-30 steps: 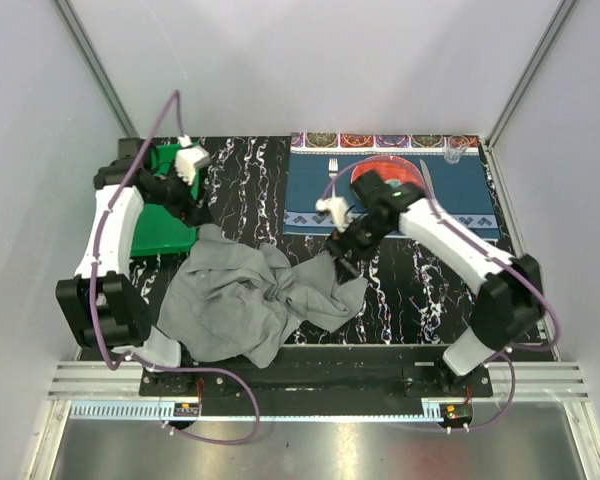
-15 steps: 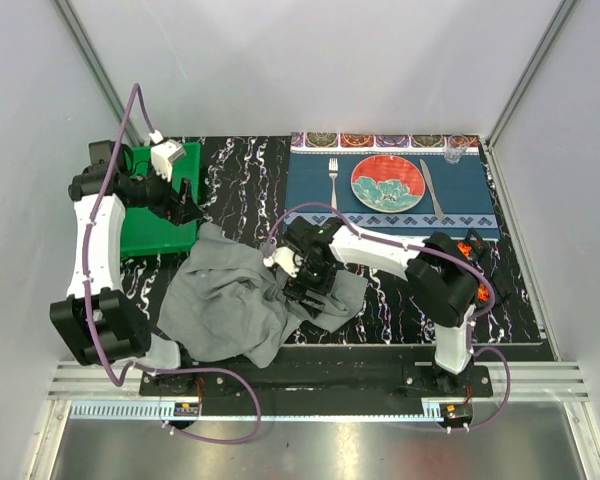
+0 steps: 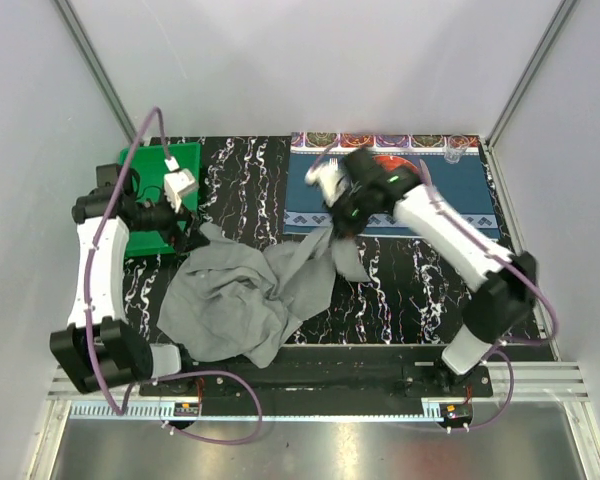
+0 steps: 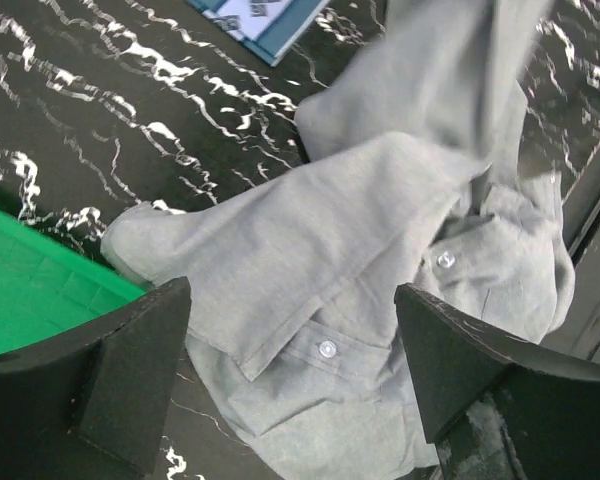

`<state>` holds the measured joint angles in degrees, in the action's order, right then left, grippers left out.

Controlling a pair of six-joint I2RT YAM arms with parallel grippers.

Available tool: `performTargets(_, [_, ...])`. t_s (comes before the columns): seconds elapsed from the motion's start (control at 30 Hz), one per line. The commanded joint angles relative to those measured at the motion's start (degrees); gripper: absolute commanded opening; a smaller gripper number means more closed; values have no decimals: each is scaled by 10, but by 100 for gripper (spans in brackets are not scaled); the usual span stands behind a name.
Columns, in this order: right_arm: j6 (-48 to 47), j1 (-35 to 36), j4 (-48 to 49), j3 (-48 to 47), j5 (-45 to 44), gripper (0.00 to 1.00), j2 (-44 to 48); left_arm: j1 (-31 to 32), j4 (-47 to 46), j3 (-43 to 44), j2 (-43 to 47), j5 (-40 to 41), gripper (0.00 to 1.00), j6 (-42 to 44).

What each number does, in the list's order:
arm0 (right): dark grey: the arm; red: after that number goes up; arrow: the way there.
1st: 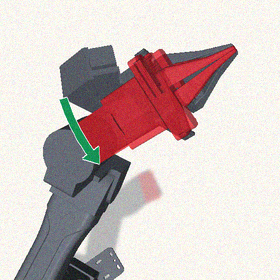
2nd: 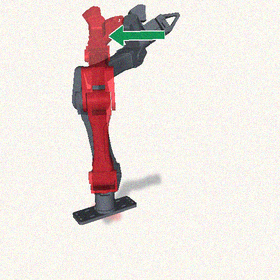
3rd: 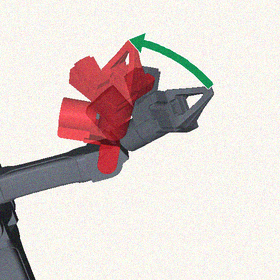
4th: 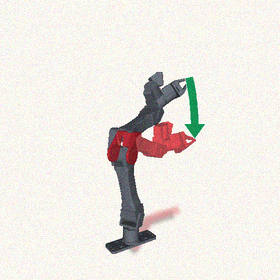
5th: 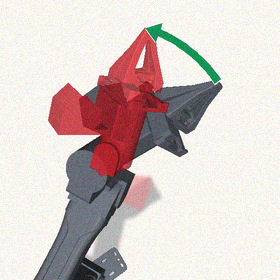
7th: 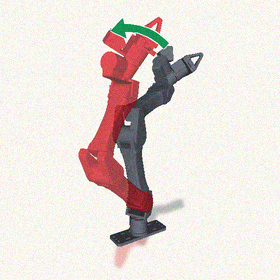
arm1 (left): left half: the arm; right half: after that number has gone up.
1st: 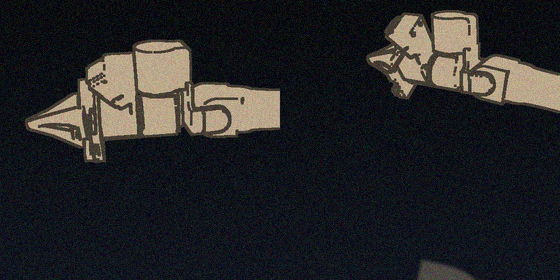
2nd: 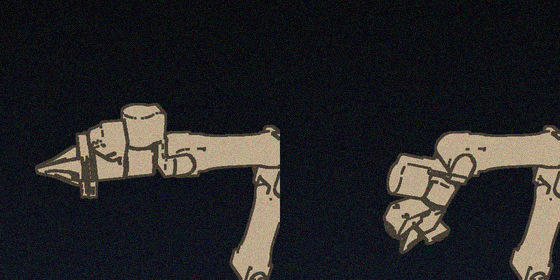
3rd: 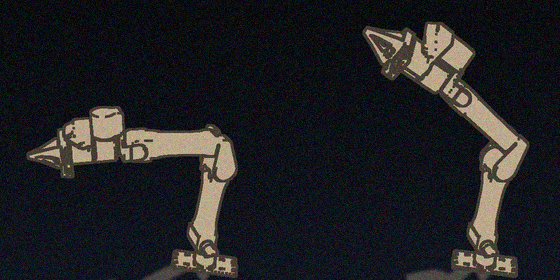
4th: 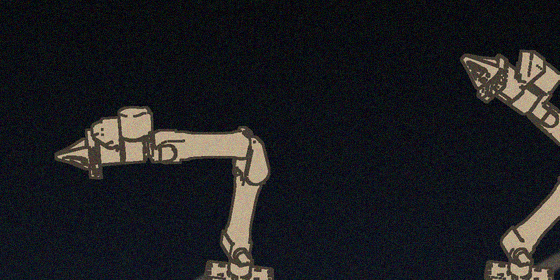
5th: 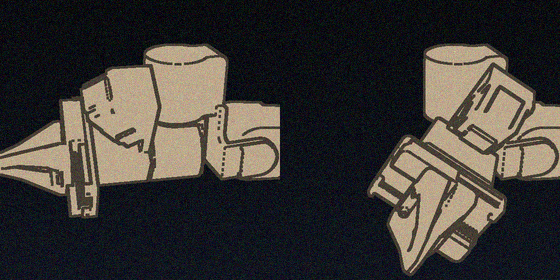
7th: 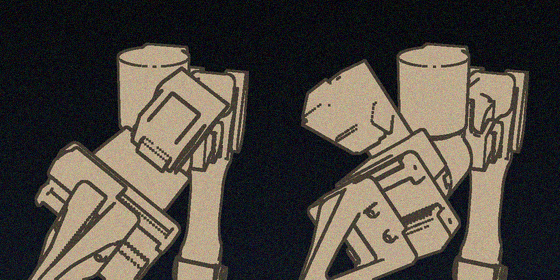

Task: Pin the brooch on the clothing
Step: Flatten out the clothes at the center of the board.

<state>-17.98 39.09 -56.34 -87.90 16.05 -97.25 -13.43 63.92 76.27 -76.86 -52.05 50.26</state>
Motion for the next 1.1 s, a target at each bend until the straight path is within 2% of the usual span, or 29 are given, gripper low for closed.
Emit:
performTargets(0.0, [4,-83,-23,-124,40,0,83,58,25,-42,86,25,88,135])
performTargets(0.07, [-4,-87,-29,-152,39,0,91,82,24,-66,113,39,97,140])
performTargets(0.1, [-8,-88,-38,-183,40,0,92,107,23,-74,121,41,98,140])
performTargets(0.3, [-7,-116,-37,-314,28,0,101,211,-1,-155,193,78,99,207])
performTargets(0.4, [7,-121,-34,-382,21,0,95,240,-15,-192,224,82,99,251])
performTargets(0.53, [18,-121,-32,-431,28,0,85,253,-84,-178,244,56,97,210])
performTargets(0.6, [27,-121,-31,-439,39,0,79,253,-158,-148,240,35,97,96])
performTargets(0.63, [31,-122,-30,-437,49,0,78,253,-192,-116,238,21,98,-11])
performTargets(0.67, [43,-121,-21,-424,78,0,80,253,-259,-101,232,13,98,-63])
performTargets(0.7, [50,-121,-16,-418,92,0,80,254,-287,-86,228,0,99,-109])
performTargets(0.73, [59,-120,-9,-416,107,0,77,256,-315,-56,218,-20,99,-194])
performTargets(0.8, [89,-120,0,-435,156,0,52,266,-402,-17,205,-15,99,-281])
performTargets(0.83, [101,-120,4,-447,176,0,41,266,-429,-8,196,3,99,-360])
performTargets(0.9, [129,-104,18,-500,233,0,-4,251,-498,11,194,50,99,-433])
performTargets(0.93, [134,-95,24,-520,242,0,-34,233,-521,13,196,49,99,-501])
performTargets(1.0, [166,-69,60,-568,258,0,-66,143,-595,20,199,49,99,-597])
performTargets(1.03, [176,-61,82,-577,274,0,-97,104,-610,26,197,49,99,-679])
performTargets(1.07, [230,-53,125,-592,281,0,-113,24,-623,33,197,47,99,-711])
